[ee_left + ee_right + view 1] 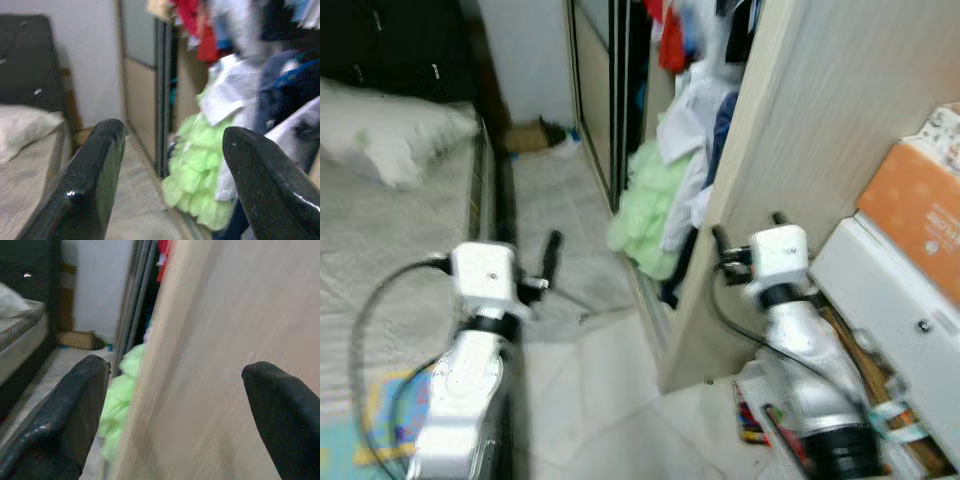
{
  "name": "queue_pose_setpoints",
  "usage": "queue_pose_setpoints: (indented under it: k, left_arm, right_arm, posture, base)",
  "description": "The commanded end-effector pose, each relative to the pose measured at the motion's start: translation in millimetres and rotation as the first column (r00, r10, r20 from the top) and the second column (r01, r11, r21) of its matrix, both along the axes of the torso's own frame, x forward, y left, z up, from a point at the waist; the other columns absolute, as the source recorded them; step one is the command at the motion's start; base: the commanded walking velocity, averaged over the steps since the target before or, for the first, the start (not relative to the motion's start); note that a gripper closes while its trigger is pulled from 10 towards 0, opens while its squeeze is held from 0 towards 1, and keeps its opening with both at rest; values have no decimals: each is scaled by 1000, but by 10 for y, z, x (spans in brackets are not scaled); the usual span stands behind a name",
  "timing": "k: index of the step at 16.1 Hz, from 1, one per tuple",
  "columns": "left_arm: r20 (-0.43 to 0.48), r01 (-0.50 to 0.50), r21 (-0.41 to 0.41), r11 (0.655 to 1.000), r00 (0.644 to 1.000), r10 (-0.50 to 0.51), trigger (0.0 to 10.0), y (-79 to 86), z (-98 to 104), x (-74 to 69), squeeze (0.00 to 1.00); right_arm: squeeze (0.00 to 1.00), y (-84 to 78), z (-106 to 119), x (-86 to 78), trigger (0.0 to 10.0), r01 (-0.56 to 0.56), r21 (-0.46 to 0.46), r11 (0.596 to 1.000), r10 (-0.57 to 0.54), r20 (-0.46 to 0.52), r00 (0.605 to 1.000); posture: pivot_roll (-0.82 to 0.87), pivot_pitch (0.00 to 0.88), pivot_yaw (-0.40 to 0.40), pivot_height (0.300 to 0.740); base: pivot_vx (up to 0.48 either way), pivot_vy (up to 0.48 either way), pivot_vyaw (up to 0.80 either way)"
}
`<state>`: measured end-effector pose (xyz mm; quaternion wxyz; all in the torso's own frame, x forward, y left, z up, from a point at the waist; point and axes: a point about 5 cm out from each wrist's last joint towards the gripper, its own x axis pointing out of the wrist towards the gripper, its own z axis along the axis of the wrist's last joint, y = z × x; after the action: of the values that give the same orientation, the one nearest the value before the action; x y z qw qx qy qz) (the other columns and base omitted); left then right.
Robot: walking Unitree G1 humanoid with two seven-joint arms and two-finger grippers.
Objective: Clean up the room
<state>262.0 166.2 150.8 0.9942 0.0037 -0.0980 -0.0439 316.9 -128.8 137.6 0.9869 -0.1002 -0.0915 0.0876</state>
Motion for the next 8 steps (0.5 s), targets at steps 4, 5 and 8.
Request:
queue_pose_setpoints:
  k: [4, 5, 8]
  left_arm:
    - [12, 5, -20, 1000, 1000, -5, 10000, -25, 27, 10, 0]
    - [12, 5, -20, 1000, 1000, -5, 10000, -26, 25, 10, 0]
    - [15, 8, -22, 1000, 1000, -7, 10000, -31, 28, 11, 0]
  right_arm:
    - [0, -98, 15, 4, 10000, 22, -21, 1000, -22, 7, 1000]
    - [0, -95, 9, 1, 10000, 21, -17, 1000, -21, 5, 1000]
    - [0, -97, 8, 4, 10000, 21, -13, 1000, -21, 3, 1000]
  posture:
    - [-14, 61, -56, 740]
    - [-14, 60, -57, 740]
    - [-13, 62, -59, 740]
  base:
    - [0, 0, 341]
    - [0, 0, 800]
    - [0, 0, 800]
